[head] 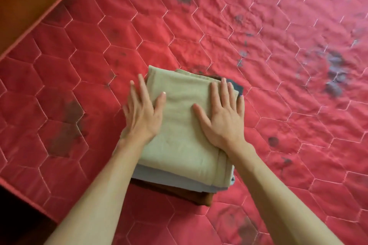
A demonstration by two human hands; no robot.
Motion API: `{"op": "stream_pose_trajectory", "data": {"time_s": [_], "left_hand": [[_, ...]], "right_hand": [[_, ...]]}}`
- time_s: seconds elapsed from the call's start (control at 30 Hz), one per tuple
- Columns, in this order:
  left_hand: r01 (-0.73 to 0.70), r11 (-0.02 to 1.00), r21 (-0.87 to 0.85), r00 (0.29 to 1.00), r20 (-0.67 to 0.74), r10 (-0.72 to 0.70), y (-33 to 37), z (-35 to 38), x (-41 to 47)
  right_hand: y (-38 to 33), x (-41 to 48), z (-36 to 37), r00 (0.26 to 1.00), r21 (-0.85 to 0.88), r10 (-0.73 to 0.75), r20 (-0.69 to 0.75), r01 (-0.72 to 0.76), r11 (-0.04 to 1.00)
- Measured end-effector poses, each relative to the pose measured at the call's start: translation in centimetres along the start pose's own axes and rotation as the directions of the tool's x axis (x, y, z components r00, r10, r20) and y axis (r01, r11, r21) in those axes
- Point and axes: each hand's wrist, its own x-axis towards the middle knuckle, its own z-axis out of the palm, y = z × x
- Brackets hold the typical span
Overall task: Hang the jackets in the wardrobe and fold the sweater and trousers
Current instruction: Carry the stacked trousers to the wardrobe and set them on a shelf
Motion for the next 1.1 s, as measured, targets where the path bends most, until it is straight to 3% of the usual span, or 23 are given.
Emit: {"op": "stream_pose_trajectory", "data": {"time_s": [0.07, 0.13, 0.2, 0.27, 0.33, 0.43, 0.5, 0.67, 0.77, 0.87, 0.97, 1.1], "left_hand": [[0.274, 0.913, -0.303, 0.956, 0.184, -0.226, -1.1, -1.4, 1.6], [0.360, 0.862, -0.358, 0.923, 0.271, -0.273, -2.6, -2.7, 2.2], [0.410, 0.811, -0.417, 0.890, 0.378, -0.255, -3.3, -3.4, 2.1], [0.454, 0.745, -0.488, 0.843, 0.505, -0.183, -2.9, -3.7, 1.9], [0.499, 0.706, -0.502, 0.779, 0.617, -0.111, -2.4, -4.2, 1.5], [0.586, 0.655, -0.478, 0.710, 0.692, -0.130, -1.5, -4.9, 0.4], [0.638, 0.596, -0.488, 0.681, 0.719, -0.140, -1.6, -4.9, -0.9], [0.785, 0.514, -0.345, 0.495, 0.848, -0.188, -3.8, -3.3, -6.9], [0.788, 0.523, -0.326, 0.487, 0.849, -0.206, -5.1, -1.7, -11.6], [0.810, 0.470, -0.350, 0.493, 0.841, -0.224, -6.2, -0.5, -16.7], [0.887, 0.286, -0.362, 0.428, 0.878, -0.216, -7.0, -0.3, -21.8], [0.890, 0.098, -0.444, 0.454, 0.856, -0.247, -7.5, -0.4, -28.3]], "right_hand": [[1.2, 0.2, -0.7, 0.980, 0.335, 0.175, 0.099, -0.199, 0.921], [2.3, -0.5, -1.2, 0.885, 0.621, 0.373, 0.278, -0.462, 0.633], [3.4, -1.8, -0.6, 0.749, 0.645, 0.485, 0.451, -0.649, 0.403], [4.2, -2.3, 0.4, 0.659, 0.599, 0.472, 0.585, -0.744, 0.296], [4.8, -2.2, 0.7, 0.615, 0.548, 0.414, 0.671, -0.788, 0.282], [5.6, -2.6, -0.1, 0.626, 0.542, 0.245, 0.740, -0.772, 0.333], [5.8, -4.2, -0.8, 0.625, 0.567, 0.143, 0.767, -0.766, 0.303], [7.3, -11.6, -0.8, 0.463, 0.443, 0.037, 0.885, -0.866, 0.232], [7.4, -17.5, -0.5, 0.416, 0.408, 0.064, 0.907, -0.907, 0.102], [7.4, -22.6, -0.8, 0.440, 0.444, 0.103, 0.892, -0.895, -0.027], [7.7, -25.3, -2.1, 0.504, 0.503, 0.068, 0.861, -0.863, 0.037], [7.8, -26.8, -4.3, 0.572, 0.560, 0.113, 0.812, -0.819, 0.123]]}}
